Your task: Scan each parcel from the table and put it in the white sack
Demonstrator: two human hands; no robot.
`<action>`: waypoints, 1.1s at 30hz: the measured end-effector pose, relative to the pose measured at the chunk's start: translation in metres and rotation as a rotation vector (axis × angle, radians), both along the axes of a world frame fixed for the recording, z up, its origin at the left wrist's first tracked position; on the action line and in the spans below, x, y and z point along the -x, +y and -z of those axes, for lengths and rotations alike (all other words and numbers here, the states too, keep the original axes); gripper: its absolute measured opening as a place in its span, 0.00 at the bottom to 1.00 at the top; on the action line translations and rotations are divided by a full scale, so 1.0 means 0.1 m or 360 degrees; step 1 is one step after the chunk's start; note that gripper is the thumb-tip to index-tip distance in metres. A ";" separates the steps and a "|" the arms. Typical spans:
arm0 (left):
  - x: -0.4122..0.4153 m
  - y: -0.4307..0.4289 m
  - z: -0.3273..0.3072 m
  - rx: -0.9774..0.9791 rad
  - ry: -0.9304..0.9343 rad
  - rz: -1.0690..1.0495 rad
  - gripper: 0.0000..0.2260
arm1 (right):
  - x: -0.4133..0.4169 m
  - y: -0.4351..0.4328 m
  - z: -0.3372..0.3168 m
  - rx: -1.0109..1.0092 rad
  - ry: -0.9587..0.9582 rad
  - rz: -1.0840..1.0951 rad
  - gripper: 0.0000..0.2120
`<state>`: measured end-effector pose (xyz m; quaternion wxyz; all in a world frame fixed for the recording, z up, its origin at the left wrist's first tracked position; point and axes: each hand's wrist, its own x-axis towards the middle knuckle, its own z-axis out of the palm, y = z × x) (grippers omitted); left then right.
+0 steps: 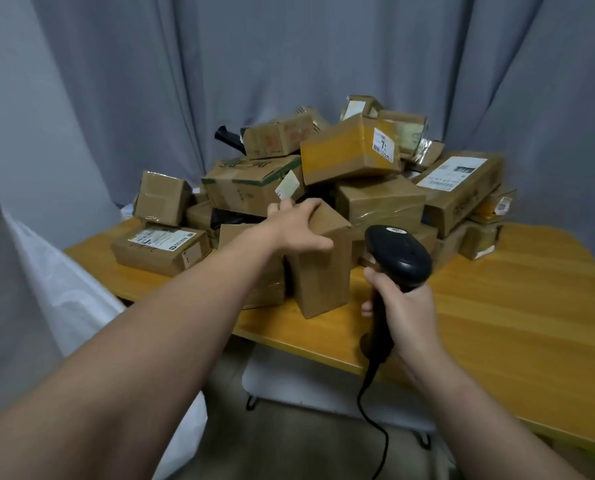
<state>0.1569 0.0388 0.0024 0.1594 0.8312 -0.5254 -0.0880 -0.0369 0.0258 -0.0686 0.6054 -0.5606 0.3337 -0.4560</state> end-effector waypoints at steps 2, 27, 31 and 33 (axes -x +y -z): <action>0.11 0.22 0.08 0.0292 0.0089 0.0039 0.42 | 0.05 0.01 0.04 -0.0148 -0.0133 0.0010 0.05; -0.20 1.98 0.76 0.1352 0.1256 -0.0217 0.27 | 0.12 0.53 0.40 -0.0007 -0.0039 -0.0532 0.17; -0.01 1.91 0.62 0.1637 0.1270 -0.0350 0.26 | 0.02 0.61 0.37 -0.0240 -0.0122 -0.0764 0.18; 0.11 1.84 0.61 0.1790 0.1368 -0.0543 0.31 | -0.05 0.70 0.39 -0.0289 -0.0143 -0.0696 0.13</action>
